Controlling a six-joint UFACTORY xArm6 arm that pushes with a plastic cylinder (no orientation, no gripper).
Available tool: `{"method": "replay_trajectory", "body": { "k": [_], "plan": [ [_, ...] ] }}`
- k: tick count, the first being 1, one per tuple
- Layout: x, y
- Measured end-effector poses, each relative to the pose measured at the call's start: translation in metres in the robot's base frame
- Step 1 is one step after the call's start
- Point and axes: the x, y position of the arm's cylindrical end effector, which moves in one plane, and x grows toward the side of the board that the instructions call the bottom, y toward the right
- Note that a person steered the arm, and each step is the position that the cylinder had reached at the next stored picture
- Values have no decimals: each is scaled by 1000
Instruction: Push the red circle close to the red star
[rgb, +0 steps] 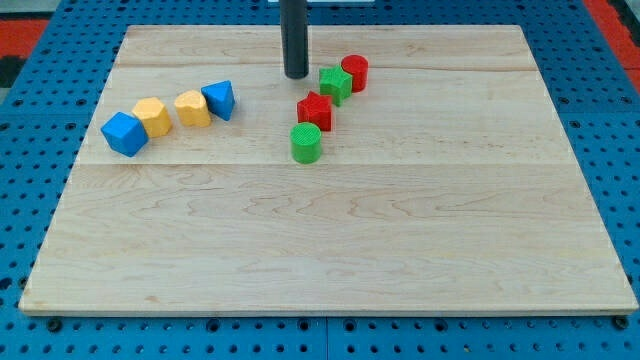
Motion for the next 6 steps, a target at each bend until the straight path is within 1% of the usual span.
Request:
{"method": "replay_trajectory", "body": {
  "k": [1,2,3,4,6],
  "plan": [
    [-29,38],
    [-24,87],
    [-3,89],
    [32,87],
    [81,80]
  ]
}}
